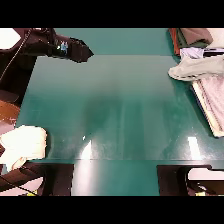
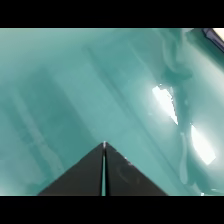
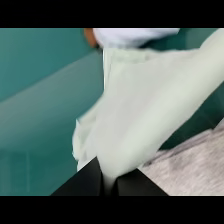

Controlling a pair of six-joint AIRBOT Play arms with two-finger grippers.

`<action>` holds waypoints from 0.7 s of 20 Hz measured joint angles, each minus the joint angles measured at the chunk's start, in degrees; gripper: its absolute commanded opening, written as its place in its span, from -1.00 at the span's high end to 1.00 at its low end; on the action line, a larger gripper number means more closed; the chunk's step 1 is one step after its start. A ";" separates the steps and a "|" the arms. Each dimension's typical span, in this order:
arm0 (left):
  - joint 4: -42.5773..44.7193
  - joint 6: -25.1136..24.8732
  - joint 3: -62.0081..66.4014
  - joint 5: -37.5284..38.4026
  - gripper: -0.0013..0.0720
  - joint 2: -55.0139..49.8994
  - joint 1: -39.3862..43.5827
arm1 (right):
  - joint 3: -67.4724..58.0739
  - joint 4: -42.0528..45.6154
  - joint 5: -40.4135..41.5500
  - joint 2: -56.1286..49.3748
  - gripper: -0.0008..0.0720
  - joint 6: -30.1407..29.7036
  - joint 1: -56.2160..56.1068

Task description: Fold the shirts.

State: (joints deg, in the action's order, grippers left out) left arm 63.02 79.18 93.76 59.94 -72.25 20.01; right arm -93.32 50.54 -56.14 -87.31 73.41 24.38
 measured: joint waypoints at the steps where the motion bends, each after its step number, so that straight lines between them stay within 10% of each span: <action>1: 0.11 0.00 0.00 -0.04 0.89 0.00 0.07 | -1.57 -0.02 0.59 -0.09 0.94 -0.04 0.44; 14: 0.52 0.00 0.00 2.14 0.89 0.00 0.22 | -19.74 0.68 -5.81 0.28 0.94 -0.46 4.50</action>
State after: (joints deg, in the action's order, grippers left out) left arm 63.55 79.18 93.76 62.08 -72.25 20.23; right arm -113.06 51.22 -61.95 -87.02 72.95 28.88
